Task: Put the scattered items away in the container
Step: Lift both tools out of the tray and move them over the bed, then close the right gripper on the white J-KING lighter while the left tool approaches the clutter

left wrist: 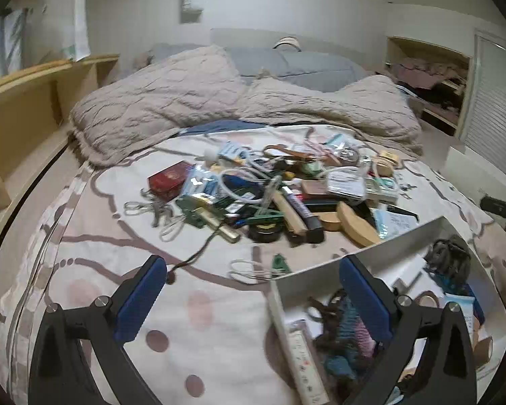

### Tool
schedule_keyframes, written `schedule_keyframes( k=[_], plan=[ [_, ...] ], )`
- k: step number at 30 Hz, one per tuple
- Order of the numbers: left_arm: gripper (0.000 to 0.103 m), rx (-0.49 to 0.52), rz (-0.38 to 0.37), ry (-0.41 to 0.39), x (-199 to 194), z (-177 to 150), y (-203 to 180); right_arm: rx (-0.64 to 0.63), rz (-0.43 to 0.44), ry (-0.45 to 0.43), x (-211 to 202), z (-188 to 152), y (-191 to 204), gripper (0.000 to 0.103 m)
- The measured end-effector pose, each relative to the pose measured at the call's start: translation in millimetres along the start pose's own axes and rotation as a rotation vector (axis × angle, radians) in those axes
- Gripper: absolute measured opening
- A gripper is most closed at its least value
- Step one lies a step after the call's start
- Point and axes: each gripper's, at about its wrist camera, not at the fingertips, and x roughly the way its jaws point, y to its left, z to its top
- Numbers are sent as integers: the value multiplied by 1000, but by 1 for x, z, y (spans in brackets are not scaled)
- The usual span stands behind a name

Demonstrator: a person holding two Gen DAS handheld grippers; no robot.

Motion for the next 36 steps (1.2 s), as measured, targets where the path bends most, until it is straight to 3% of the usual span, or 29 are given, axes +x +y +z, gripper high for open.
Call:
schedule_keyframes(
  k=[11,20,30,32,34,36],
  plan=[
    [103,-114,51,56,26,0,38,79,-63,43,19,0,-29,103],
    [103,-179,95,88,48,3,60,121,-57,67,45,14,-49,103],
    [103,-204,133,121,74,7,74,61,-71,139,88,36,-54,103],
    [103,-206,137,120,78,10,77,46,-76,134,94,41,-52,97],
    [103,-215,138,126,83,12,80,34,-78,137,104,47,-51,77],
    [103,-218,150,135,90,12,83,33,-81,145,114,52,-50,70]
  ],
)
